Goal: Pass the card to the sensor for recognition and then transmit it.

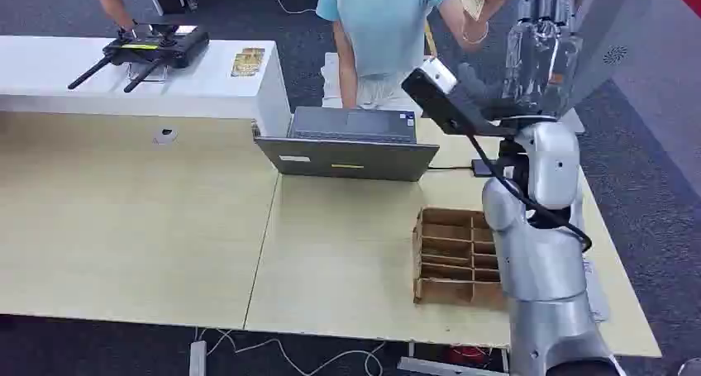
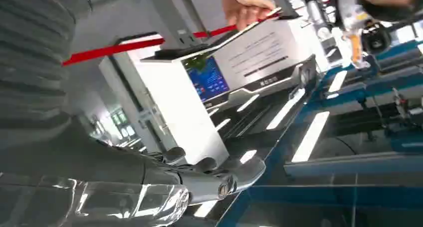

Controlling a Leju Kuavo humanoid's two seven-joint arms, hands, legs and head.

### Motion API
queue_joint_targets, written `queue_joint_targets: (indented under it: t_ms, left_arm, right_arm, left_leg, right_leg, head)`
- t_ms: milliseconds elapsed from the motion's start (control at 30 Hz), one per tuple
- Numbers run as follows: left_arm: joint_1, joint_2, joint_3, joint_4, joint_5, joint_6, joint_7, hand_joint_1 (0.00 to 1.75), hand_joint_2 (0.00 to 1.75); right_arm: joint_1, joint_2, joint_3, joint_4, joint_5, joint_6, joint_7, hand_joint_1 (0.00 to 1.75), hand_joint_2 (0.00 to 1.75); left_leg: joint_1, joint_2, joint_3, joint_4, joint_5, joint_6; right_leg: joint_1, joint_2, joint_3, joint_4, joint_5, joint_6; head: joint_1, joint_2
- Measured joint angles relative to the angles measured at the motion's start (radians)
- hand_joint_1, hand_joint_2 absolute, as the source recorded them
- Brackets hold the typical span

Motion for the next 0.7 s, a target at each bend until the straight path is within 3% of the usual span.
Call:
queue_joint_targets:
  t_ms: [400, 700]
  left_arm:
    - [-0.003, 0.0, -0.029, 0.0, -0.012, -0.005, 0.006, 0.0, 0.0]
    - [-0.004, -0.001, -0.029, 0.0, 0.003, -0.002, 0.007, 0.0, 0.0]
  right_arm:
    - [-0.197, -0.015, -0.042, 0.409, 0.099, 0.0, 0.077, 0.0, 1.75]
    - [-0.239, -0.036, -0.067, 0.535, 0.099, -0.014, 0.119, 0.0, 1.75]
  left_leg:
    - [0.0, 0.0, 0.0, 0.0, 0.0, 0.0]
    - [0.0, 0.0, 0.0, 0.0, 0.0, 0.0]
  right_leg:
    - [0.0, 0.0, 0.0, 0.0, 0.0, 0.0]
    - [0.0, 0.0, -0.001, 0.0, 0.0, 0.0]
  head:
    - [0.0, 0.0]
    - [0.0, 0.0]
